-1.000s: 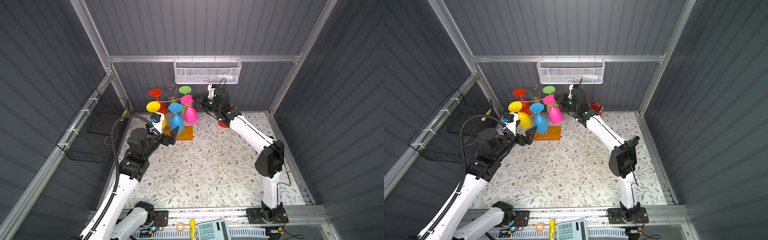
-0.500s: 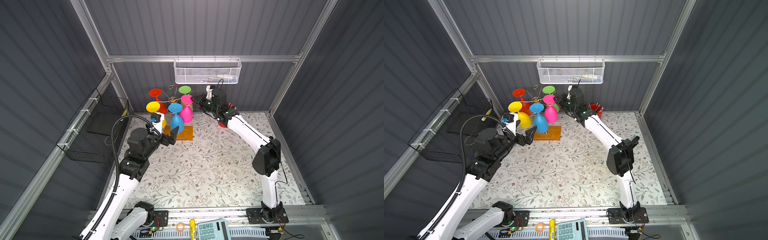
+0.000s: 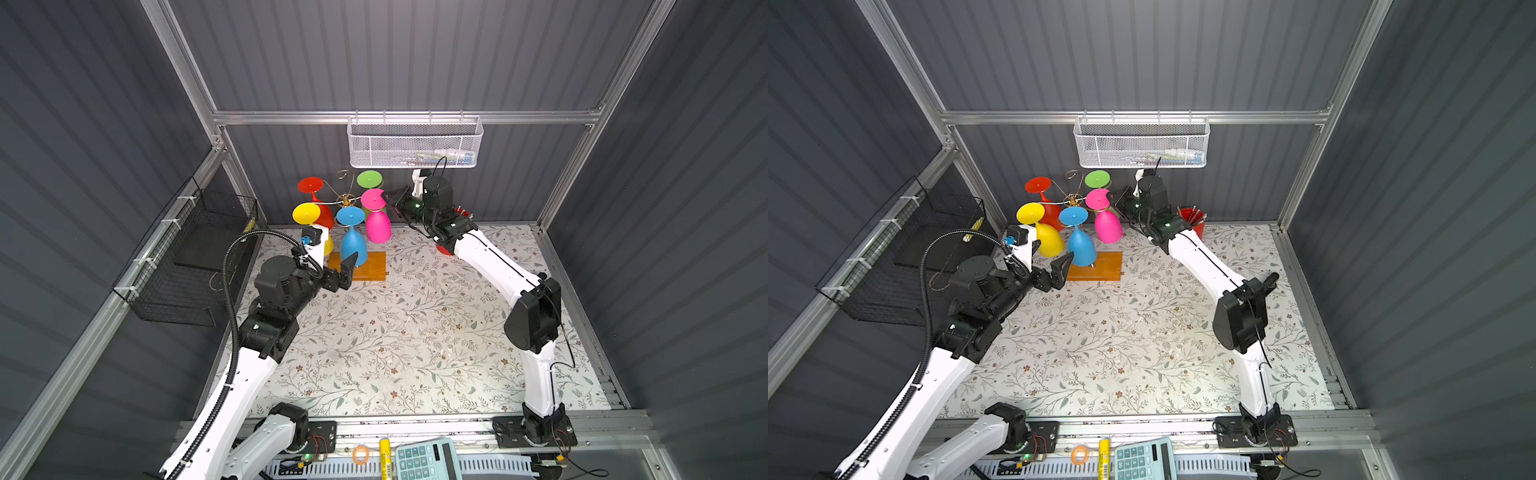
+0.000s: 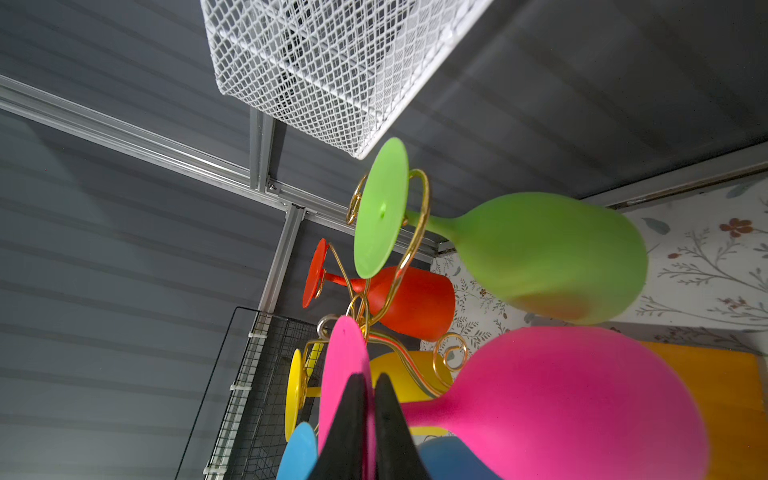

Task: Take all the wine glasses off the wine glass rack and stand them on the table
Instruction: 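Lift the pink glass upward off its rack hook with the right gripper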

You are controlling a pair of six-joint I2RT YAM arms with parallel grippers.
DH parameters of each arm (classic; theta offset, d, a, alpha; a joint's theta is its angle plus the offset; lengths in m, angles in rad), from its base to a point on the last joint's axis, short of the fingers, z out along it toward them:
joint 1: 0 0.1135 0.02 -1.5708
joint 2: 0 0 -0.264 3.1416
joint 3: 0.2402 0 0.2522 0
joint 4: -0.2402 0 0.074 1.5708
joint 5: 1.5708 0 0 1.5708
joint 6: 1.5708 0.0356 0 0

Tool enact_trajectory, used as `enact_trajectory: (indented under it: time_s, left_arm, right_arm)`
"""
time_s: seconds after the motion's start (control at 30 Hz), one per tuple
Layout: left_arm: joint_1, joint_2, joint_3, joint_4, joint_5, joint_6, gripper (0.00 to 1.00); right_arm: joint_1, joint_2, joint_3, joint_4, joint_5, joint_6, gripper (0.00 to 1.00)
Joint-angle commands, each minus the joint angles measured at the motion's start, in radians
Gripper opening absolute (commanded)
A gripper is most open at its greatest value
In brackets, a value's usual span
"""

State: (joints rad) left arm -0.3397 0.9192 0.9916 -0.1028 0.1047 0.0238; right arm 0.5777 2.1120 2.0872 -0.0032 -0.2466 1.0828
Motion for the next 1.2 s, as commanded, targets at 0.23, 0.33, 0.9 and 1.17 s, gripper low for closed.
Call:
enact_trajectory:
  time_s: [0.23,0.33,0.9,1.17]
  left_arm:
    - [-0.002,0.007,-0.003,0.008,-0.01,0.019,0.97]
    - [-0.002,0.009,-0.002,0.008,-0.01,0.019,0.97]
    - [-0.001,0.021,0.002,0.005,-0.021,0.011,0.97]
    - [0.006,0.03,0.0,0.009,-0.023,0.01,0.97]
  right_arm:
    - [0.008,-0.066,-0.039,0.033,0.031,-0.011,0.08]
    - [0.009,-0.084,-0.057,0.044,0.047,-0.016,0.07]
    - [0.011,-0.165,-0.17,0.089,0.072,-0.027,0.04]
    - [0.029,-0.178,-0.17,0.064,0.074,-0.05,0.03]
